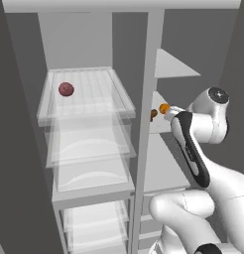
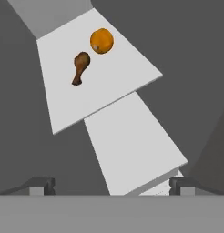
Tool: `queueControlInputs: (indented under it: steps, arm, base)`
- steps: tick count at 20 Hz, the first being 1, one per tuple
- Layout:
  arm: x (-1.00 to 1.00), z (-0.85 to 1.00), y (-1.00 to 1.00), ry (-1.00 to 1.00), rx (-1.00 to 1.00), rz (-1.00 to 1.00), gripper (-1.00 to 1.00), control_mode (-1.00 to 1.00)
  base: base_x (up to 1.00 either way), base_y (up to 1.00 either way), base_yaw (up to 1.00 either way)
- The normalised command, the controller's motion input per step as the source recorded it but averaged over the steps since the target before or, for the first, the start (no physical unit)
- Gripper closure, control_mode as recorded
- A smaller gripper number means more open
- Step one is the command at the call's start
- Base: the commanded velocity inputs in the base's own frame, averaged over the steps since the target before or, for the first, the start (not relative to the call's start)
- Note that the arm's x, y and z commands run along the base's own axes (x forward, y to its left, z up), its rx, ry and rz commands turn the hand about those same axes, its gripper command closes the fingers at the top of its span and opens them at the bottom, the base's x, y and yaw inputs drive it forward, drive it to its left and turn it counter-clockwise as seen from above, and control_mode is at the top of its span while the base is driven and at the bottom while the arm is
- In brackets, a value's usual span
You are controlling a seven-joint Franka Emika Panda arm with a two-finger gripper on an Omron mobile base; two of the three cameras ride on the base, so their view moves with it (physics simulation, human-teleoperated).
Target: Pick up the frozen chicken drumstick from the freezer, place it on any shelf in the fridge, and close the fridge and freezer doors when done.
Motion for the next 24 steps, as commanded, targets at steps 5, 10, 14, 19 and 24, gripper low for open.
queueControlInputs:
  steps: [5, 10, 14, 19, 24]
  arm:
    - [0.54, 0.26, -0.18, 0.0, 0.05, -0.01, -1.0, -1.0]
    - [0.47, -0.11, -0.02, 0.0, 0.0, 0.0, -1.0, -1.0]
    - [0.61, -0.16, 0.0, 0.01, 0.0, 0.0, -1.0, -1.0]
    - [0.59, -0.26, 0.0, 0.04, 0.01, 0.0, -1.0, -1.0]
    - [0.47, -0.25, 0.0, 0.05, 0.08, 0.0, -1.0, -1.0]
  base:
    - [0.0, 0.0, 0.0]
    - [0.0, 0.0, 0.0]
    - [0.0, 0.0, 0.0]
    - [0.0, 0.0, 0.0]
    - [0.0, 0.0, 0.0]
